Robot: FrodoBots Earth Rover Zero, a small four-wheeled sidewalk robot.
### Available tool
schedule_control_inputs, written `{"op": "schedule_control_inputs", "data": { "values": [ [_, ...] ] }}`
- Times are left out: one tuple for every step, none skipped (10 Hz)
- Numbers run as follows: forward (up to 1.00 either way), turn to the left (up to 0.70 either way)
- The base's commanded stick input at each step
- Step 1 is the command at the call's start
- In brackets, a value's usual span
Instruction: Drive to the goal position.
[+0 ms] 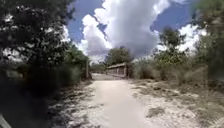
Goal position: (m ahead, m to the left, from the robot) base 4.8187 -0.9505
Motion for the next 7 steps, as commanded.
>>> {"op": "schedule_control_inputs", "data": {
  "values": [
    [0.5, 0.0],
    [0.5, 0.0],
    [0.5, 0.0],
    [0.5, 0.0],
    [0.5, 0.0],
    [0.5, 0.0],
    [0.5, 0.0]
  ]
}}
